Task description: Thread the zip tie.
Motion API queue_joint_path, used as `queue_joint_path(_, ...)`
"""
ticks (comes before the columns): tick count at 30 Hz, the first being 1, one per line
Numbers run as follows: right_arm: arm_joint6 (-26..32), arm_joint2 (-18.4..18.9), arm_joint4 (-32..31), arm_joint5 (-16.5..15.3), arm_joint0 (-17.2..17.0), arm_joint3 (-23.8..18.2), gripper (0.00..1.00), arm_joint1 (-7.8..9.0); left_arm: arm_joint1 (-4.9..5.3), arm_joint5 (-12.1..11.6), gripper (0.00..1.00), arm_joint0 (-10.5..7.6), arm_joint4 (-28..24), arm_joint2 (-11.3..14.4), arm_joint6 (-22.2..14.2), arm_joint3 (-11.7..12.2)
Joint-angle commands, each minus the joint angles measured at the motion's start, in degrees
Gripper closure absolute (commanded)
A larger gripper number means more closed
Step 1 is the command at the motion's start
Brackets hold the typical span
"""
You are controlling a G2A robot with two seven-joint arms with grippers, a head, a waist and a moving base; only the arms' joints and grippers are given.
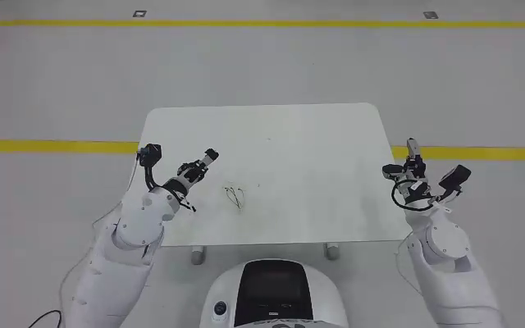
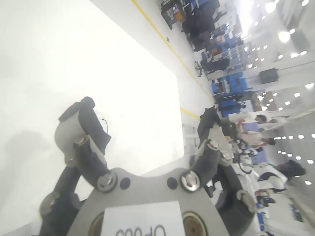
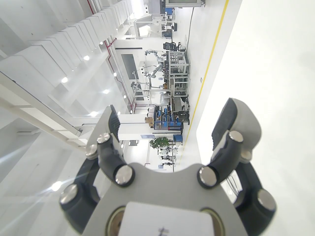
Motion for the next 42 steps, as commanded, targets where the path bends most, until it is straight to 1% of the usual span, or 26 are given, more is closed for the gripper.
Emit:
queue_joint_path(1,0.0,0.0,0.0,0.0,0.0,0.0,0.00,0.00,-0.03,1.2,0.00,-2.19,6.5,2.1,-1.3,1.1)
queue_joint_path(2,0.0,0.0,0.0,0.0,0.0,0.0,0.00,0.00,-0.19,1.2,0.00,-2.76,7.5,2.6,-2.1,2.5)
queue_joint_path(3,0.0,0.0,0.0,0.0,0.0,0.0,0.00,0.00,-0.38,1.2,0.00,-3.47,8.3,3.3,-3.8,2.9)
queue_joint_path(15,0.0,0.0,0.0,0.0,0.0,0.0,0.00,0.00,-0.38,1.2,0.00,-3.47,8.3,3.3,-3.8,2.9)
queue_joint_path(16,0.0,0.0,0.0,0.0,0.0,0.0,0.00,0.00,-0.32,1.2,0.00,-4.03,9.5,3.3,-4.0,2.6)
queue_joint_path(17,0.0,0.0,0.0,0.0,0.0,0.0,0.00,0.00,-0.21,1.2,0.00,-5.11,11.8,3.5,-5.3,2.5)
queue_joint_path(19,0.0,0.0,0.0,0.0,0.0,0.0,0.00,0.00,-0.22,1.2,0.00,-7.93,14.9,4.3,-9.8,3.1)
queue_joint_path(20,0.0,0.0,0.0,0.0,0.0,0.0,0.00,0.00,-0.40,1.2,0.00,-9.98,16.1,4.7,-12.7,3.5)
queue_joint_path(21,0.0,0.0,0.0,0.0,0.0,0.0,0.00,0.00,-0.49,1.2,0.00,-11.68,18.5,5.5,-16.0,4.3)
queue_joint_path(22,0.0,0.0,0.0,0.0,0.0,0.0,0.00,0.00,-0.69,1.2,0.00,-13.50,20.7,6.2,-18.1,4.4)
queue_joint_path(23,0.0,0.0,0.0,0.0,0.0,0.0,0.00,0.00,-1.00,1.2,0.00,-14.94,22.2,6.9,-19.8,5.0)
queue_joint_path(24,0.0,0.0,0.0,0.0,0.0,0.0,0.00,0.00,-1.40,1.2,0.00,-17.19,26.7,8.2,-24.1,6.3)
queue_joint_path(25,0.0,0.0,0.0,0.0,0.0,0.0,0.00,0.00,-1.85,1.2,0.00,-18.78,28.9,9.3,-26.5,6.6)
queue_joint_path(26,0.0,0.0,0.0,0.0,0.0,0.0,0.00,0.00,-2.33,1.2,0.00,-20.06,30.9,10.0,-30.0,8.2)
queue_joint_path(27,0.0,0.0,0.0,0.0,0.0,0.0,0.00,0.00,-3.10,1.2,0.00,-22.13,34.0,11.4,-34.3,9.4)
queue_joint_path(29,0.0,0.0,0.0,0.0,0.0,0.0,0.00,0.00,-4.57,1.2,0.00,-23.84,34.8,11.9,-38.5,11.9)
queue_joint_path(42,0.0,0.0,0.0,0.0,0.0,0.0,0.00,0.00,-4.57,1.2,0.00,-23.84,34.8,11.9,-38.5,11.9)
